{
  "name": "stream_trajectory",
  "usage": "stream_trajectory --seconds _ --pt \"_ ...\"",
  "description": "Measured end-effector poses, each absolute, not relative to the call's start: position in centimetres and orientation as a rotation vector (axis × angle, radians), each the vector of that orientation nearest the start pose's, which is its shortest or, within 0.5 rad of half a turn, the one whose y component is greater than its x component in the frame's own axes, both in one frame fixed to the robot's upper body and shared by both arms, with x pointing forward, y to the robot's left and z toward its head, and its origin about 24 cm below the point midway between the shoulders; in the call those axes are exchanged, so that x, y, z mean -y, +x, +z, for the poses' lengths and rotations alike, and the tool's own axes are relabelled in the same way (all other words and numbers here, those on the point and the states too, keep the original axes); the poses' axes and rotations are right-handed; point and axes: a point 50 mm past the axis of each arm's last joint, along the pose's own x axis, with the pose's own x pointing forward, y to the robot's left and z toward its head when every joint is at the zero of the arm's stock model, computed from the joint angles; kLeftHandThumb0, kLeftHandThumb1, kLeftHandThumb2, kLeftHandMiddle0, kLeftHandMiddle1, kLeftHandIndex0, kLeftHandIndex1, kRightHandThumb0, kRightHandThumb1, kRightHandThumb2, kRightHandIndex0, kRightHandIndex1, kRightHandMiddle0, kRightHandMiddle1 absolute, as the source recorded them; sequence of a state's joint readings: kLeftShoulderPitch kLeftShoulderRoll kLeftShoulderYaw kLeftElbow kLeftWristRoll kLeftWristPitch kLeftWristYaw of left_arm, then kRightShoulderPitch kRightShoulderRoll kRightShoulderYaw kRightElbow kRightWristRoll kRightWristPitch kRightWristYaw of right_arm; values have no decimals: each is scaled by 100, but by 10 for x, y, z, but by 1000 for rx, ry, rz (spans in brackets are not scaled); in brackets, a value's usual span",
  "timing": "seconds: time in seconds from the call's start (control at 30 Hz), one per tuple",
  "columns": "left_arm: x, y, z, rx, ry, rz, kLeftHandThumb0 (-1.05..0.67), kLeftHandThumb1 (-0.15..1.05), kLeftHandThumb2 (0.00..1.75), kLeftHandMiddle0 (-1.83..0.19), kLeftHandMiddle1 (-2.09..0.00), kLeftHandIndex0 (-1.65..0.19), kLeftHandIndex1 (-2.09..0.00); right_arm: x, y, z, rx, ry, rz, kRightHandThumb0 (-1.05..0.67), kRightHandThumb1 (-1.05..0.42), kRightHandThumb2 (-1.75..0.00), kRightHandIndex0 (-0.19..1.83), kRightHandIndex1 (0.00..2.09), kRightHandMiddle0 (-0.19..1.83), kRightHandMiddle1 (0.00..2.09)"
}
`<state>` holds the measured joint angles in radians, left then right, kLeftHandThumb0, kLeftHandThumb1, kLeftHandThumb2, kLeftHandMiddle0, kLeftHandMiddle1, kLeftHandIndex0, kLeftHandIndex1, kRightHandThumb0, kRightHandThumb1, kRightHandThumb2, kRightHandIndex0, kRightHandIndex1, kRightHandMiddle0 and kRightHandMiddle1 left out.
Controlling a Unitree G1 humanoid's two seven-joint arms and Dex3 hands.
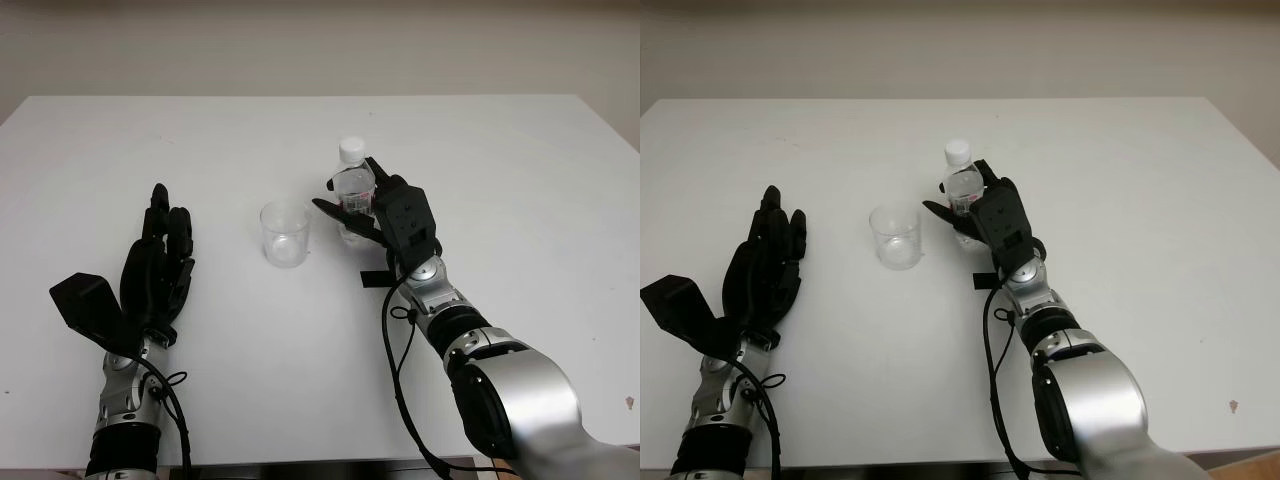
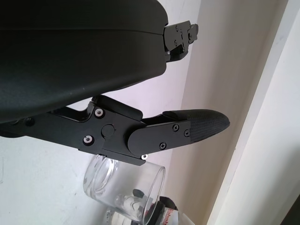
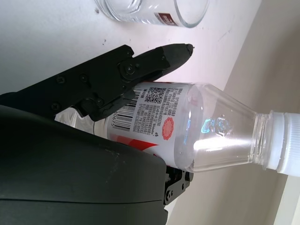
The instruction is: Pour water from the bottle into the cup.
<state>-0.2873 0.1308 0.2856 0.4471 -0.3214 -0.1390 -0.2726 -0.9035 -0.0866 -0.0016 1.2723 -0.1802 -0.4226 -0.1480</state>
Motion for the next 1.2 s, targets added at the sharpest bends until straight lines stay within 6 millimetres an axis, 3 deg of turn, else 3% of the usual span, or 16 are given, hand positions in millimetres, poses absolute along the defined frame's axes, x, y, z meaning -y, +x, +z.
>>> stream_trajectory --seconds 0.23,0.5,0.7,0.9,1.0,1.1,1.2 --pt "-221 300 39 56 -252 2 -69 105 53 14 -6 17 -5 120 385 78 72 -272 35 -32 -105 -38 149 209 120 209" --pt "-221 301 40 52 -255 6 -68 105 52 13 -6 16 -6 127 386 82 105 -259 -26 -30 -105 -35 140 209 106 209" --pt "-221 302 40 58 -253 5 -68 105 53 13 -6 17 -6 136 393 98 157 -429 -18 -32 -105 -36 125 209 86 209" --pt "-221 302 40 58 -252 7 -69 105 53 13 -5 17 -5 131 403 126 271 -740 13 -34 -105 -31 112 209 81 209" --pt "-221 302 41 60 -253 8 -69 105 52 13 -5 17 -6 126 404 128 286 -885 44 -37 -105 -31 110 209 80 209" --pt "-221 302 41 61 -252 10 -69 105 53 14 -5 17 -5 121 405 127 289 -984 78 -39 -105 -28 94 209 73 209" --pt "-221 302 41 60 -253 12 -69 105 53 14 -5 17 -5 120 406 128 290 -1035 86 -39 -105 -23 101 209 74 209"
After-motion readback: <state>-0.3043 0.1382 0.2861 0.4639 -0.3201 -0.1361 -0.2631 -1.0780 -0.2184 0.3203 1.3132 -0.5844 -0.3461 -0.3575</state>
